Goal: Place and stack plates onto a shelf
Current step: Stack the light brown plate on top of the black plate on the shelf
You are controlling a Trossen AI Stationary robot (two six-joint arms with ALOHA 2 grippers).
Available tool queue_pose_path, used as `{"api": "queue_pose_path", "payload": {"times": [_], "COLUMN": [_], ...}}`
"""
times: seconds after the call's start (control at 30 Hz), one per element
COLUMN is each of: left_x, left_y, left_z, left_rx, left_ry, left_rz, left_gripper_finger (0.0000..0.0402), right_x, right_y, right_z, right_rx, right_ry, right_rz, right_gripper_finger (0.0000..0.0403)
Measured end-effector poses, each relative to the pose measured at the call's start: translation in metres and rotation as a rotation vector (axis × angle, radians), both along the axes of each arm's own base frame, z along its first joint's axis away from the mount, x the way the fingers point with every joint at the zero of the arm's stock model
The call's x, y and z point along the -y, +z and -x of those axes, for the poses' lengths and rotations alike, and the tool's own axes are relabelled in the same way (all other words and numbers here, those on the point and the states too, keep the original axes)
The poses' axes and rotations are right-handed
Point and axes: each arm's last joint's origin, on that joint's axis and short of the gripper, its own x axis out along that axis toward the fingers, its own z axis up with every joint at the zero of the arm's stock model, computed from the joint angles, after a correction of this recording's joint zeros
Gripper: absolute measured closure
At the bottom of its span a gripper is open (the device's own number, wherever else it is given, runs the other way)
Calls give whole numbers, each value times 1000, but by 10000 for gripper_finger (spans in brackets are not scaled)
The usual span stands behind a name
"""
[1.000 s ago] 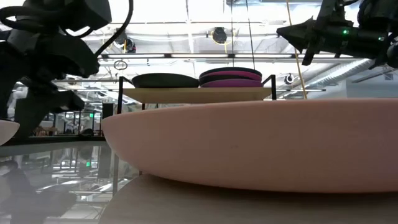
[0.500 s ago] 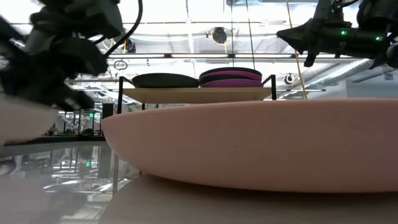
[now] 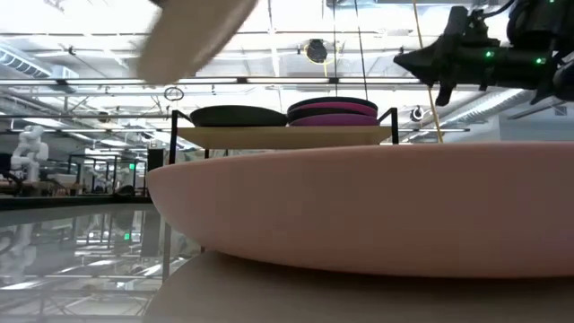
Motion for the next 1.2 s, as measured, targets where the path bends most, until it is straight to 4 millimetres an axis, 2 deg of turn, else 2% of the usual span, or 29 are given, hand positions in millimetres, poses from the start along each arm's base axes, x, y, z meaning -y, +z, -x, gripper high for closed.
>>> {"api": "queue_pose_path", "payload": {"times": [0.1,0.2,0.33,0.5,0.7,0.87,0.97,1.1,1.2], "left_x": [-20,-42,-65,-86,-119,-152,-177,-205,-220], "left_y": [24,39,48,42,69,83,81,56,44], "left_z": [0,0,4,4,8,14,13,9,8], "left_rx": [69,72,-29,-168,-84,-97,-147,-299,-330], "left_ry": [89,176,264,334,489,617,664,629,620], "left_rz": [-97,-104,-58,-38,-5,-14,16,113,160], "left_gripper_finger": [393,393,393,393,393,393,393,392,385], "right_x": [-2,-7,-12,-13,-13,-13,-13,-13,-14], "right_y": [-4,-4,-1,1,2,2,2,3,2], "right_z": [-4,-6,-7,-7,-7,-7,-7,-6,-7], "right_rx": [-15,-6,16,23,39,42,44,57,56], "right_ry": [32,64,85,86,84,86,88,98,104], "right_rz": [-42,-28,13,34,41,36,33,11,10], "right_gripper_finger": [403,403,403,403,403,403,403,403,403]}}
